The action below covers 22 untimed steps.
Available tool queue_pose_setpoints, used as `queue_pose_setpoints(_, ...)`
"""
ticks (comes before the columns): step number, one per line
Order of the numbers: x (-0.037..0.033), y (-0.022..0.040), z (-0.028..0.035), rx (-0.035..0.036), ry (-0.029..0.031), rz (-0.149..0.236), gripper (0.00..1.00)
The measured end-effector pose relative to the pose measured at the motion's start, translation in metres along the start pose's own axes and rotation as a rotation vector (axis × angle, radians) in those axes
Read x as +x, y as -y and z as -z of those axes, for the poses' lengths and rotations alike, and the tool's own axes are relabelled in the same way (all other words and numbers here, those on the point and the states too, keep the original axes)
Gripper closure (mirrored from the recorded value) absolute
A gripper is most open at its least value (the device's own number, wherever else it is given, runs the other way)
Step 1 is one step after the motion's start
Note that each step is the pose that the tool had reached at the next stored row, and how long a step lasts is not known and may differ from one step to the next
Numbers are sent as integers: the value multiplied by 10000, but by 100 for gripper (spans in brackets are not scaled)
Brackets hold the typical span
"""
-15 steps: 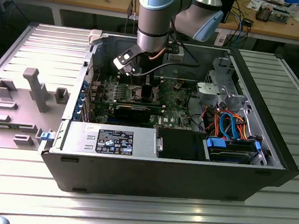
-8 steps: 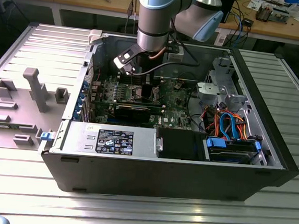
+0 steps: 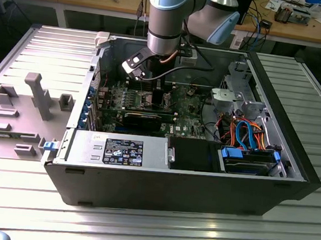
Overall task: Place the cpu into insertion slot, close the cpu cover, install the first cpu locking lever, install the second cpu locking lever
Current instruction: 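Place the cpu into insertion slot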
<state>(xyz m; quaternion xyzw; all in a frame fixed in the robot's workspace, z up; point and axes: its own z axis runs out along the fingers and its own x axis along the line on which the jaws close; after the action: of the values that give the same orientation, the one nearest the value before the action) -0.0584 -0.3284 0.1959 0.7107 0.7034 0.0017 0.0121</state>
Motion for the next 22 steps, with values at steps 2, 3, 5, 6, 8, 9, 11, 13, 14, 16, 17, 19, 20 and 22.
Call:
queue_pose_setpoints(2,0,0,0,0,0,-1,25)
queue_pose_setpoints(3,0,0,0,-1,0,0,25)
queue_pose_setpoints(5,0,1,0,-1,0,-2,25)
queue_pose_setpoints(6,0,12,0,-1,0,-4,25)
queue_pose_setpoints(8,-4,49,1,0,-4,-1,25)
queue_pose_setpoints(9,-5,59,1,-1,-6,-1,25)
queue_pose_setpoints(11,-7,85,2,1,-7,-1,25)
queue_pose_setpoints(13,-7,98,2,1,-20,-1,25)
queue_pose_setpoints(14,-7,100,2,1,-33,-1,25)
queue_pose_setpoints(16,-5,100,1,-1,-52,-1,25)
queue_pose_setpoints(17,-5,100,1,0,-59,-1,25)
queue_pose_setpoints(19,-2,101,2,2,-88,-2,25)
queue_pose_setpoints(20,0,101,2,1,-101,-3,25)
queue_pose_setpoints(22,3,101,2,2,-130,-3,25)
